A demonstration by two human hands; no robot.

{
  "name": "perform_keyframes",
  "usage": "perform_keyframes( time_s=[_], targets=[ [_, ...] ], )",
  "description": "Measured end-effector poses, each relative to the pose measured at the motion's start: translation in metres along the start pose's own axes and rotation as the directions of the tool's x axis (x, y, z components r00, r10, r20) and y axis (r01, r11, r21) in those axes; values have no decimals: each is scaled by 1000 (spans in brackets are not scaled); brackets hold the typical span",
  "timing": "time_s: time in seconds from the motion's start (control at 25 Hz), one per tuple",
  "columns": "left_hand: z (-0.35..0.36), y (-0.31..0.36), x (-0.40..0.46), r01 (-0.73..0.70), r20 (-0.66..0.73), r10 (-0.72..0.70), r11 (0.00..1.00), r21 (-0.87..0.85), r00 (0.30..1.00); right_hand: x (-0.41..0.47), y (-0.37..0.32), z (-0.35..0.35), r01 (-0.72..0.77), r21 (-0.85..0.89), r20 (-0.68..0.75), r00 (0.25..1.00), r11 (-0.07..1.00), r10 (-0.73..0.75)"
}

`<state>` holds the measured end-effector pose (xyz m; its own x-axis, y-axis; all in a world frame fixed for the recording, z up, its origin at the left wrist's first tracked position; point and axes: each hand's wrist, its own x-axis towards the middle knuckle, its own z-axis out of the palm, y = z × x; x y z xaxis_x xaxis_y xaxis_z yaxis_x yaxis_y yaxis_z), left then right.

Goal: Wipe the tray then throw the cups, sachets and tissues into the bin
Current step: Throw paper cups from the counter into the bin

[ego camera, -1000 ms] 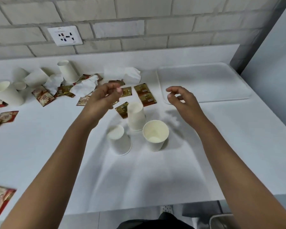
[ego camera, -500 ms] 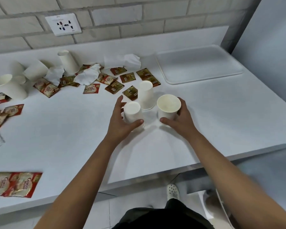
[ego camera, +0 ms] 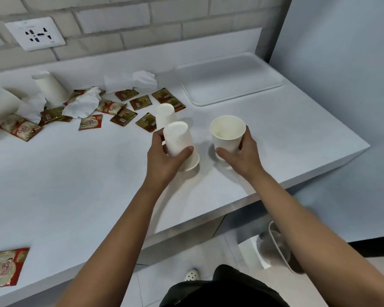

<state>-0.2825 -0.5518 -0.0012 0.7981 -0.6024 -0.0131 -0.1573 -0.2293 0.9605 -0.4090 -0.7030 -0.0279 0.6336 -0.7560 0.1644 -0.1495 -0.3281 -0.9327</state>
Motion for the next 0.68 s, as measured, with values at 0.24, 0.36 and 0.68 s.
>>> perform_keyframes(
  time_s=[0.24, 0.36, 0.68],
  targets=[
    [88, 33, -35, -41, 222, 56, 997, -71, 973, -29, 26, -88, 28, -98, -233, 971, 995, -50],
    [145, 48, -65, -9, 370, 47, 994, -105, 928, -54, 50, -139, -30, -58, -370, 929, 998, 7],
    [306, 9, -140, 388, 630, -351, 918, 84, 693, -153, 173, -267, -399, -16, -482, 807, 917, 342]
  ],
)
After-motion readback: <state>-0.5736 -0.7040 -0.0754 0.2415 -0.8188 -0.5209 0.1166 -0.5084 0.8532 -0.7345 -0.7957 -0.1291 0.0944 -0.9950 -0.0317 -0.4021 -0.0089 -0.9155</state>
